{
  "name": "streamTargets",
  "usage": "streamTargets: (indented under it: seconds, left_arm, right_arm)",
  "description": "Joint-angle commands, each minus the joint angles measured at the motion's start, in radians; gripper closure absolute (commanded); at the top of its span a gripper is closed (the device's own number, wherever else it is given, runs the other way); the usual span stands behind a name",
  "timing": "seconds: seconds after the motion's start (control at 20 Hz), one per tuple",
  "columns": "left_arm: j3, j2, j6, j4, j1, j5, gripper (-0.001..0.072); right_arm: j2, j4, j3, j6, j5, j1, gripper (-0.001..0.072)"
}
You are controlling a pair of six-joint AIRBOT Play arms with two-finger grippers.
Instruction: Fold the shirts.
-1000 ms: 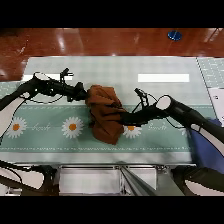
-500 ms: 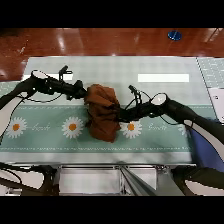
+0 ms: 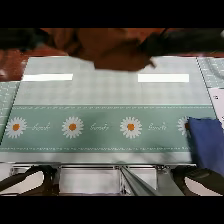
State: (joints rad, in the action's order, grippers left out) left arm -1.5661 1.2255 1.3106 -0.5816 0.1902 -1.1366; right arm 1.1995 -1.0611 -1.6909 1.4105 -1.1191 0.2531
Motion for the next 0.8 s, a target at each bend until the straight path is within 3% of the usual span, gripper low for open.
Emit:
streamTargets:
  seconds: [0.0,0.15,0.4,0.55,0.75]
  left_arm:
    - [-0.148,-0.203,0.011,-0.03,0.098,0.008,0.0686]
    - [-0.152,-0.358,0.011,-0.131,0.15,-0.038,0.0686]
    - [-0.056,-0.554,0.011,-0.171,0.152,-0.211,0.0686]
    - [0.113,-0.694,0.043,-0.226,0.152,-0.261,0.0686]
    - [0.416,-0.896,0.146,-0.334,0.116,-0.292,0.0686]
  right_arm:
    - [-0.111,-0.266,-0.273,0.058,-0.155,-0.022,0.0691]
    - [-0.249,-0.362,-0.282,0.094,-0.233,-0.021,0.0691]
    - [-0.34,-0.333,-0.258,0.109,-0.462,-0.021,0.0691]
    - [-0.385,-0.334,-0.125,0.129,-0.55,-0.021,0.0691]
    - [-0.494,-0.335,0.192,0.158,-0.525,-0.021,0.0691]
